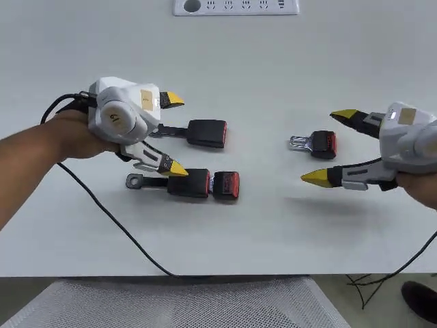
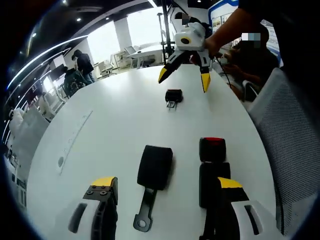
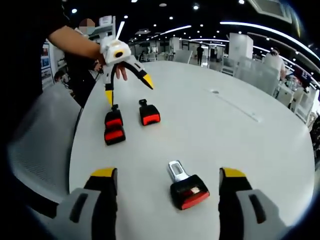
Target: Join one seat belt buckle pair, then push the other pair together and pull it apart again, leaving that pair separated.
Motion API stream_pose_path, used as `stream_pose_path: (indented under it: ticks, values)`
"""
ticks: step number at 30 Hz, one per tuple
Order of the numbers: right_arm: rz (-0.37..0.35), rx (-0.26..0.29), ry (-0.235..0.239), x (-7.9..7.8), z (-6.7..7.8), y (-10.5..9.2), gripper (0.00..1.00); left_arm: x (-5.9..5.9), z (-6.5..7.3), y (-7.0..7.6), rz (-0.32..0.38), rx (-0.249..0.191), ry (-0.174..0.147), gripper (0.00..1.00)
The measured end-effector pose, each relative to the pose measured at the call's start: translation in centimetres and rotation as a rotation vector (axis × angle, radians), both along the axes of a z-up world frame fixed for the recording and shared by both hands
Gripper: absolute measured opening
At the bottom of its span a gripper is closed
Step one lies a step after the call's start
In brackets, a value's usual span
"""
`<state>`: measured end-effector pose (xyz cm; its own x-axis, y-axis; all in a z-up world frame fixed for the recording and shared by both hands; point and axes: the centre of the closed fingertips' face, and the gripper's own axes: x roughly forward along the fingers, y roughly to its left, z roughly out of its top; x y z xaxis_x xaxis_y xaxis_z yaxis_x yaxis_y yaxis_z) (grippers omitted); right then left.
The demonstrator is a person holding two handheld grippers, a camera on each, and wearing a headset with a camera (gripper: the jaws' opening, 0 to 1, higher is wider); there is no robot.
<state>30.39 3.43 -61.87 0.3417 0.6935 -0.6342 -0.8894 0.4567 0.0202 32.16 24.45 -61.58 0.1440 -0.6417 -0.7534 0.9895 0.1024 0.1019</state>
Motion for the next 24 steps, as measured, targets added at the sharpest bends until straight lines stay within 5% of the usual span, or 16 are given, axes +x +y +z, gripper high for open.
stream_pose_path:
  ticks: [10,16,24]
  values:
    - [0.034,-0.032,0.059,1.0,-1.7,-1.5,0.80,1.6,-1.8,-0.6,-0.005,-0.001,0.044,0.79]
    - [0.060,-0.046,0.096,1.0,-2.8,-1.8,0.78,1.1,-3.5,-0.7,-0.054,0.026,0.092,0.72]
    - [0.109,-0.077,0.117,0.9,-3.6,-2.4,0.74,1.1,-5.1,-0.9,-0.112,0.056,0.103,0.63]
